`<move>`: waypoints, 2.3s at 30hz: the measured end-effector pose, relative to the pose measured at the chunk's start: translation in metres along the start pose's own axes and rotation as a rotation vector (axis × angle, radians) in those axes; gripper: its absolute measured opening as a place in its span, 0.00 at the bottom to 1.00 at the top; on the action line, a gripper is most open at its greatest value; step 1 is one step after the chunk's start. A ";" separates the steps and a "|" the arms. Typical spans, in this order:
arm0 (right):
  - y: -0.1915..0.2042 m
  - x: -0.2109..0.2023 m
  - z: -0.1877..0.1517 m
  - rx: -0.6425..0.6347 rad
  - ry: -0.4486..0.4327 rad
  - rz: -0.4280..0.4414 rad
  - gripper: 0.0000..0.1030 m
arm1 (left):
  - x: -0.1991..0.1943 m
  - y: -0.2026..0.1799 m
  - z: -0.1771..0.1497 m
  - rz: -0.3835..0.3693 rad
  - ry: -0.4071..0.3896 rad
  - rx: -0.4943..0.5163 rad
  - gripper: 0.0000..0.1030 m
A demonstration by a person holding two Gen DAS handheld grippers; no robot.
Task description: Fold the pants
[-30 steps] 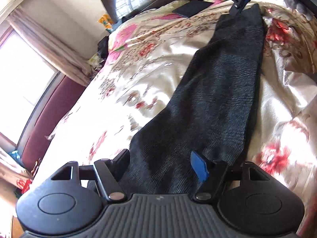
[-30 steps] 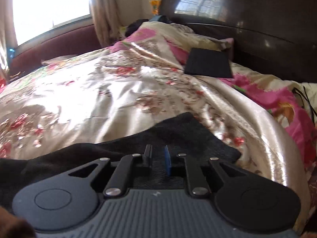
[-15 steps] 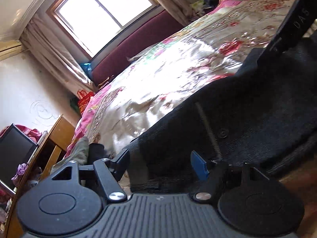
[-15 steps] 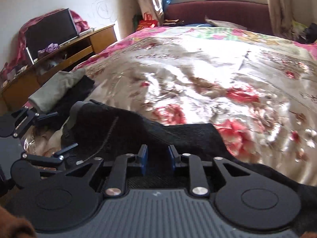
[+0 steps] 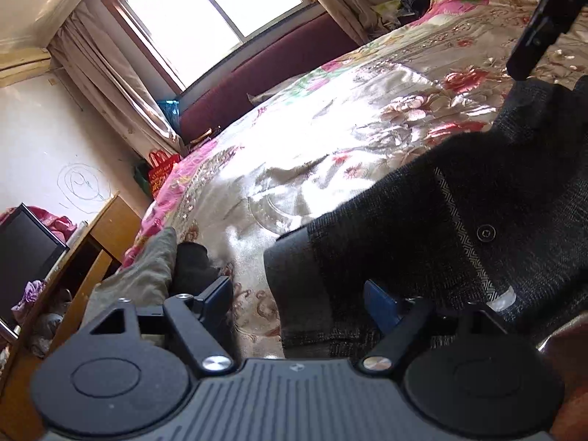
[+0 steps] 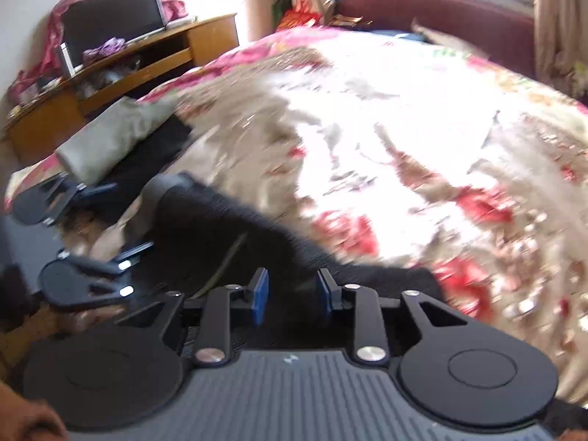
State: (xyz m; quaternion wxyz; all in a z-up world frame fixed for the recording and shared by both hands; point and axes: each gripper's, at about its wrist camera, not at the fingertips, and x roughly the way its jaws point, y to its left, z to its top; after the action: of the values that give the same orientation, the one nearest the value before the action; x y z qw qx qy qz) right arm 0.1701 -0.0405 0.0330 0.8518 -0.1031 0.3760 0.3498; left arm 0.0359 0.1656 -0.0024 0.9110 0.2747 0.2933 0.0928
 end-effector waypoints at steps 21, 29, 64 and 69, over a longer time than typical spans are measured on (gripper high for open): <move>-0.135 0.053 -0.017 0.456 0.077 0.120 0.16 | 0.033 -0.068 0.037 -0.106 -0.017 0.066 1.00; -0.152 0.021 -0.025 0.448 -0.001 0.121 0.38 | 0.020 -0.060 0.025 -0.083 0.028 0.046 1.00; -0.150 0.004 -0.049 0.273 0.001 0.402 0.43 | -0.029 -0.129 0.054 -0.169 -0.022 0.348 0.94; -0.186 0.043 -0.042 0.309 0.141 0.489 0.44 | -0.031 -0.126 0.059 -0.193 -0.039 0.325 0.94</move>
State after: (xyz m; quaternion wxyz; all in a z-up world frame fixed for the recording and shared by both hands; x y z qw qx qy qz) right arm 0.2923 -0.1734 -0.0431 0.7195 0.0974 0.4968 0.4754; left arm 0.0463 0.0241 -0.0173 0.8649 0.3904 0.3118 -0.0489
